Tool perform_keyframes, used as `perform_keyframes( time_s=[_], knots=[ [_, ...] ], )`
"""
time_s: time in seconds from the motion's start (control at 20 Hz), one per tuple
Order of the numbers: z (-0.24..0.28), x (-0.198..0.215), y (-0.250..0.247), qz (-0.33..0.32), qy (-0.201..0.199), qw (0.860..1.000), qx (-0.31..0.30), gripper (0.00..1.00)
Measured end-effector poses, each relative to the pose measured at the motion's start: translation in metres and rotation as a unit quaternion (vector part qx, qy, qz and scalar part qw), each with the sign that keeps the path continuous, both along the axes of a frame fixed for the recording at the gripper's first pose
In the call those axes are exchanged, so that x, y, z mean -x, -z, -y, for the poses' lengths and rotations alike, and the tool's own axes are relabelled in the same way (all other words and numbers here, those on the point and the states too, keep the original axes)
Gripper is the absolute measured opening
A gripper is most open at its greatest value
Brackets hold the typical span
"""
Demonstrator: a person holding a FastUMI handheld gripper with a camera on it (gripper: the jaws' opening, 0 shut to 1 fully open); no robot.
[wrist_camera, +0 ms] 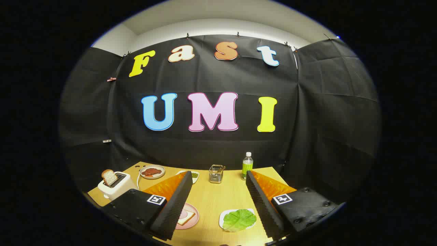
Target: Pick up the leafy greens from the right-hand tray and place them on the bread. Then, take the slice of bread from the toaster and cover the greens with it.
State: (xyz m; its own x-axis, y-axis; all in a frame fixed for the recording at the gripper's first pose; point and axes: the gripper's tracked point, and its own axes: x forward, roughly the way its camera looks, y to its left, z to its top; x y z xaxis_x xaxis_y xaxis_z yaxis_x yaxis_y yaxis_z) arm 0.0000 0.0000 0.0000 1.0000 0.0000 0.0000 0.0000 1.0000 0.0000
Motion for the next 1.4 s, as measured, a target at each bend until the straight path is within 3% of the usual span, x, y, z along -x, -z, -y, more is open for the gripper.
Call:
perform_keyframes(
  time_s=[0.55, 1.4],
  knots=[
    [-0.009, -0.009, 0.015, -0.025, -0.013, 1.0, 0.003, 0.98],
    [0.006, -0.022, 0.035, -0.06, 0.002, 0.998, -0.016, 0.98]
  ],
)
